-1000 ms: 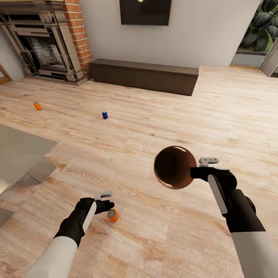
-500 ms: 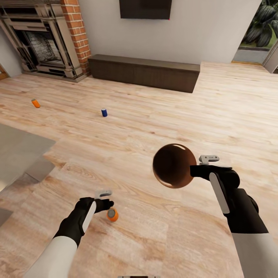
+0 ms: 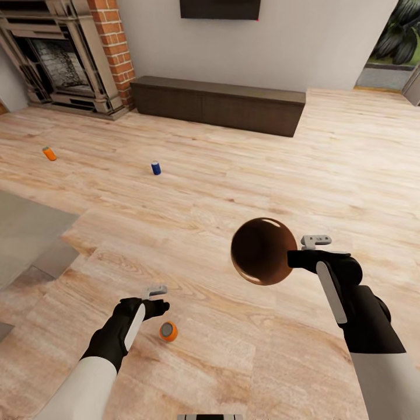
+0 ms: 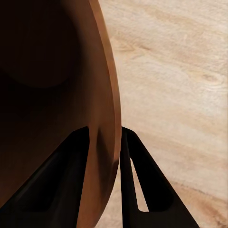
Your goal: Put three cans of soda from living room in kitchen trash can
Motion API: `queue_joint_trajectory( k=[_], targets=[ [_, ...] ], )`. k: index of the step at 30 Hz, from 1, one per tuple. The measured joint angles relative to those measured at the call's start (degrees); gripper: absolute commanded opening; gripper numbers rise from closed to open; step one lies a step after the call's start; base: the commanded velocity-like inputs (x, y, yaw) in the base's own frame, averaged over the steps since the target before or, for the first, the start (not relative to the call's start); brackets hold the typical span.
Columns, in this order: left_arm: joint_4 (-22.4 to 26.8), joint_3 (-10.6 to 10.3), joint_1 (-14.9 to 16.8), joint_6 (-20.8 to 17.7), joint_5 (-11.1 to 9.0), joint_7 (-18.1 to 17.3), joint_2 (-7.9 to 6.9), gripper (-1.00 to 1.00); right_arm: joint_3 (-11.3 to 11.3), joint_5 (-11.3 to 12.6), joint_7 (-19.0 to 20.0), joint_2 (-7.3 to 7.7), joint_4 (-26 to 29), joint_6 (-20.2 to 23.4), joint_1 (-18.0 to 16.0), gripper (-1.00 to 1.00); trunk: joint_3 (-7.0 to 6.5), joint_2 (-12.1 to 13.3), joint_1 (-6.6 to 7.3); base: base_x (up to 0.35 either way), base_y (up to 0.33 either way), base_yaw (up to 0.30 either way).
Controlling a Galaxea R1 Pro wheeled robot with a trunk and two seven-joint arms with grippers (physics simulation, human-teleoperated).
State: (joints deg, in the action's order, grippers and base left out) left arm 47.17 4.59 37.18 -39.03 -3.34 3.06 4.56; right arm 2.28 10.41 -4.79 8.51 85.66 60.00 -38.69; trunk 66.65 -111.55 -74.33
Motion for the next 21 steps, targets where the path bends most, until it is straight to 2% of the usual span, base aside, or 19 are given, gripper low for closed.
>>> queue_joint_trajectory(
  k=[3, 21],
  targets=[
    [0.0, 0.0, 0.0, 0.1, 0.0, 0.0, 0.00, 1.00, 0.0, -0.2, 0.0, -0.07, 0.0, 0.0, 0.0, -1.00, 0.27, 0.0, 0.00, 0.004, 0.000, 0.000],
    [-0.2, 0.1, 0.0, 0.1, 0.0, 0.5, 0.01, 1.00, -0.1, -0.2, 0.0, 0.28, 0.0, 0.0, -0.1, -1.00, 5.13, -7.2, -3.95, 0.000, 0.000, 0.000]
  ],
)
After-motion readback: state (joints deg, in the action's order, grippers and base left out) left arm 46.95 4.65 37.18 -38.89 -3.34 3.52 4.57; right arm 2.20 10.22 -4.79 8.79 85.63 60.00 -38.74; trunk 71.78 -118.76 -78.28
